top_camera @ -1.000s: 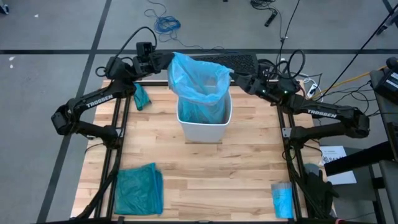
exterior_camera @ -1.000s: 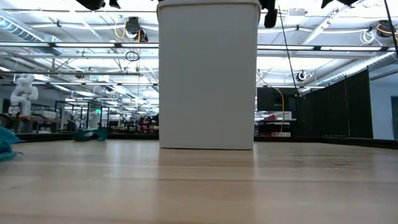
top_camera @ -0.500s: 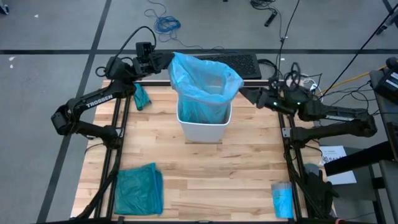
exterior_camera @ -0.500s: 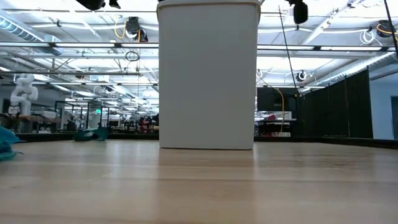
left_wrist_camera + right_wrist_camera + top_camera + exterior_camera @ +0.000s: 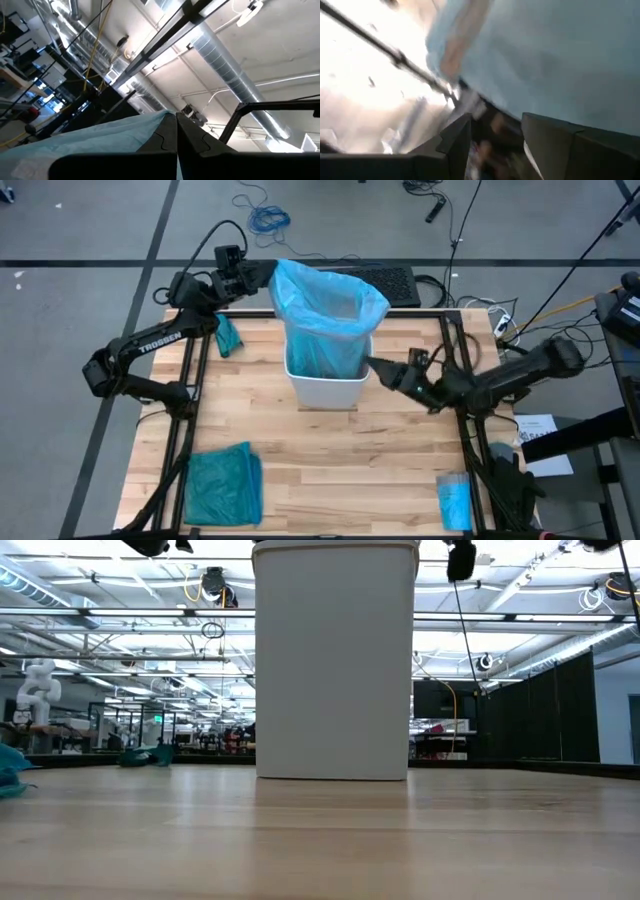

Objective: Place trash/remove bag and relplace
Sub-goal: Remove the blue trash bag from the white trash bin

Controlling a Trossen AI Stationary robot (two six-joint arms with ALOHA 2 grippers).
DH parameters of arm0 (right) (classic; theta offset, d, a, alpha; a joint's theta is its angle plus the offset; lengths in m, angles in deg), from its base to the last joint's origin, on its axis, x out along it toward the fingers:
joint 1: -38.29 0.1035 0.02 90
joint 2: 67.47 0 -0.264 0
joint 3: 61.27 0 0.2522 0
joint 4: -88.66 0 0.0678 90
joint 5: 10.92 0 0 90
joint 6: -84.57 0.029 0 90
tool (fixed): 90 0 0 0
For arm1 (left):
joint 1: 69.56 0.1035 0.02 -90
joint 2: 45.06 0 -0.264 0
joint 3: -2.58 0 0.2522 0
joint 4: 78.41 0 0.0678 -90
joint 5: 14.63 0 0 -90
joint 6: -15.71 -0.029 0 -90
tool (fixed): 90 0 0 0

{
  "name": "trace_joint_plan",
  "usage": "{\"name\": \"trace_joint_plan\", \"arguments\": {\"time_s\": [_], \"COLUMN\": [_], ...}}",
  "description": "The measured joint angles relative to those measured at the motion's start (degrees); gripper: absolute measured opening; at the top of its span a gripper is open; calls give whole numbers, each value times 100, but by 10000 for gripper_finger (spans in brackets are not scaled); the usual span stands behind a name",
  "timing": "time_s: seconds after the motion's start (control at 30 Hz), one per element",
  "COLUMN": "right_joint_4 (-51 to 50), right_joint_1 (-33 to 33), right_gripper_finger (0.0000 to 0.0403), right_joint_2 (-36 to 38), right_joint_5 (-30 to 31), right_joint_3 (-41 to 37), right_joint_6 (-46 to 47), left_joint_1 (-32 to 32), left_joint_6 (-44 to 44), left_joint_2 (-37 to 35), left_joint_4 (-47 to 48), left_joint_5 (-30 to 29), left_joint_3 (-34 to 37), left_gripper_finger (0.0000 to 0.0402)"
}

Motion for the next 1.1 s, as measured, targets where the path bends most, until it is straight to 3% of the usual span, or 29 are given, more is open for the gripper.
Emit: {"name": "trace_joint_plan", "arguments": {"time_s": [0.1,0.2,0.33,0.53,0.9,1.1], "right_joint_4": [1888,2737,2723,2752,2757,2761], "right_joint_1": [12,-22,-178,-439,-435,-435], "right_gripper_finger": [169,169,169,169,169,120], "right_joint_2": [-597,-1140,-1536,-1682,-1678,-1680], "right_joint_5": [175,138,-41,-606,-537,-462], "right_joint_3": [-208,-156,97,573,660,658], "right_joint_6": [-533,-721,-452,-820,-1014,-1098], "left_joint_1": [-68,-207,-317,-324,-318,-316], "left_joint_6": [-51,-161,-387,-403,-402,-402], "left_joint_2": [0,0,0,1,0,1], "left_joint_4": [7,18,63,97,79,78], "left_joint_5": [-10,-69,-175,-181,-181,-181], "left_joint_3": [0,-2,-2,-2,-2,-2], "left_gripper_finger": [0,0,0,0,0,0]}}
